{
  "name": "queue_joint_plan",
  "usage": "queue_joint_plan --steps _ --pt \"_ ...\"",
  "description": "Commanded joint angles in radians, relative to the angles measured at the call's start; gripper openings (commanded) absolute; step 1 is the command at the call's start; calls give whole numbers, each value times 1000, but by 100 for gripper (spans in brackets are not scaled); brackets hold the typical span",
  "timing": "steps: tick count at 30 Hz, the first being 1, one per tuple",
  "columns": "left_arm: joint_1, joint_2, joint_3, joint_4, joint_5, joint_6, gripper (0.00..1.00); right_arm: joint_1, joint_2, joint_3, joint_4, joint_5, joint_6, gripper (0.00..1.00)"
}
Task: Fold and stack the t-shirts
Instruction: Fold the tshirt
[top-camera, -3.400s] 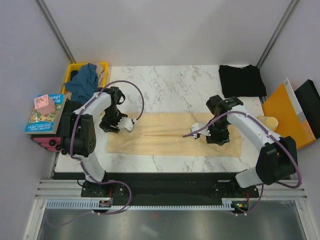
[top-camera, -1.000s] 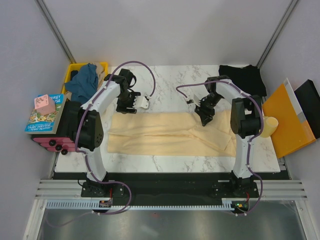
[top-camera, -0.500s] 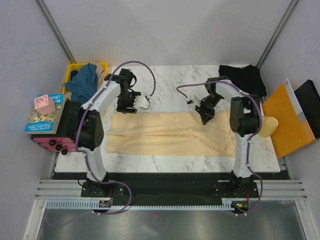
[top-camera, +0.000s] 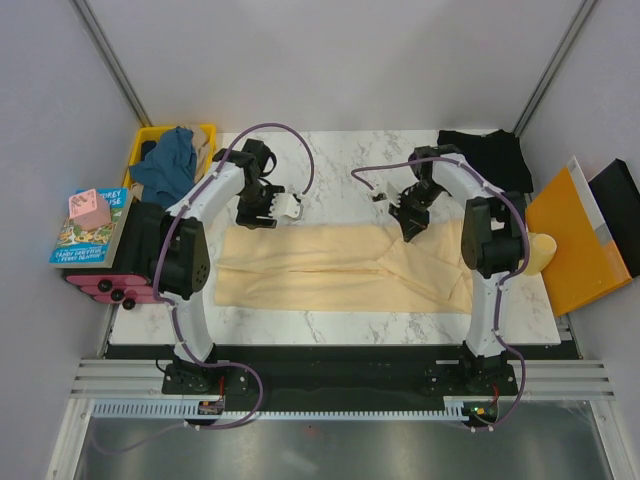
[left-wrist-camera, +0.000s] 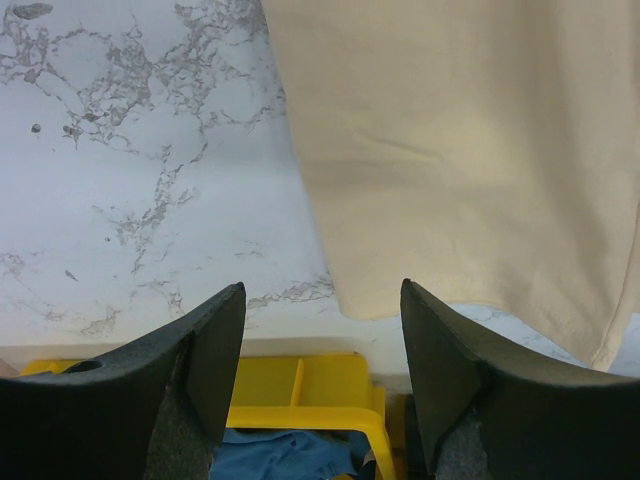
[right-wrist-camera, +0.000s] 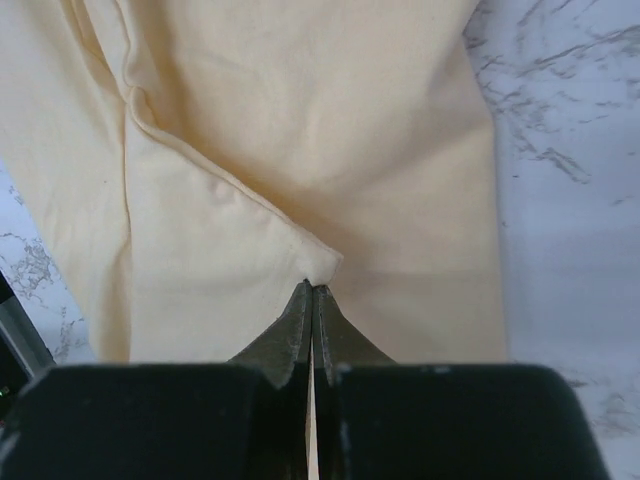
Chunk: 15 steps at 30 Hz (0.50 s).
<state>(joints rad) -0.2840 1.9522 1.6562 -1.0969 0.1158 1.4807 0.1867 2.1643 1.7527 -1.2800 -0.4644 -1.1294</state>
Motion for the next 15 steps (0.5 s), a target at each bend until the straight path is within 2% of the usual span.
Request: queue_joint_plan --steps 1,9,15 --pt "-6 5 33 5 36 -33 71 16 -92 91 -28 -36 0 0" --pt "-6 8 39 6 24 -13 71 77 -145 58 -149 -22 -59 0" --pt "-6 13 42 6 19 10 71 126 -305 -113 -182 36 -112 0"
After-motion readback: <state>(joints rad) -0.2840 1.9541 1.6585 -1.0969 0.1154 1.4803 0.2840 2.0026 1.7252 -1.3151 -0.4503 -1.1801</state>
